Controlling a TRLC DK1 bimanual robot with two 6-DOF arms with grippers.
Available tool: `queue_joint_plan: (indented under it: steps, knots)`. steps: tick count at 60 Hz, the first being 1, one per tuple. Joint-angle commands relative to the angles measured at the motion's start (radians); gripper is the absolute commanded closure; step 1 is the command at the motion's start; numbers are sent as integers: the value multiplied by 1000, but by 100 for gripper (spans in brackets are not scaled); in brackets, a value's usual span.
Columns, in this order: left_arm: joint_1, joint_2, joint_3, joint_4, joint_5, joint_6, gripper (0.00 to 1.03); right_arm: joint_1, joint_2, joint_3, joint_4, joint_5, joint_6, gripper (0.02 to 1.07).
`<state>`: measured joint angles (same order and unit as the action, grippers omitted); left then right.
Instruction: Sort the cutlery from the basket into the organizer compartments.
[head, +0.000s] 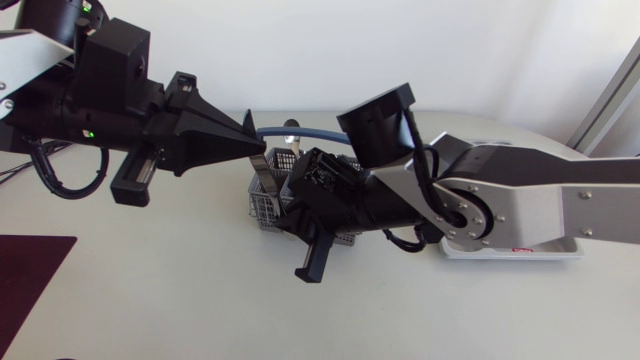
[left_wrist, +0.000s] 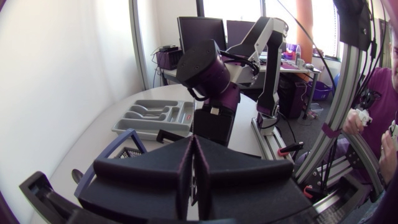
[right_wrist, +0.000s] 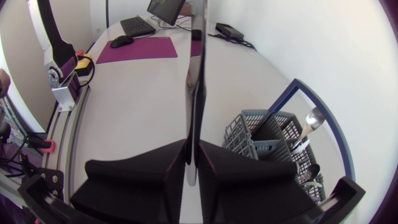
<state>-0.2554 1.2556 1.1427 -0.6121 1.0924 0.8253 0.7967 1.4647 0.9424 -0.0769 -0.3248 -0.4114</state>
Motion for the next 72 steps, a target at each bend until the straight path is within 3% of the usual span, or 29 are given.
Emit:
queue_joint_plan:
  steps: [1, 10, 24, 31, 43, 54, 62, 68, 72]
  knots:
    - [8, -4, -17, 21, 18, -29, 96, -2, -24, 6, -27, -11, 14, 102]
    - [4, -15, -14, 51, 18, -68, 83, -1, -43, -8, -60, -10, 13, 102]
    - [8, -36, 19, 153, -16, -236, 31, 4, -73, -51, -135, -7, 6, 102]
    - [16, -47, 57, 265, -55, -379, 18, 4, -103, -88, -173, 13, -3, 102]
    - [45, -47, 158, 399, -131, -580, 12, -42, -191, -175, -245, 29, -32, 102]
    - [47, -48, 183, 505, -266, -704, 11, -156, -297, -249, -296, 33, -58, 102]
    - [42, -61, 154, 497, -313, -675, 12, -307, -383, -251, -340, 40, -72, 102]
    - [-42, -68, 123, 384, -454, -502, 12, -461, -434, -231, -382, 36, -102, 102]
    - [-68, -74, 77, 377, -537, -436, 13, -567, -448, -211, -408, 27, -132, 102]
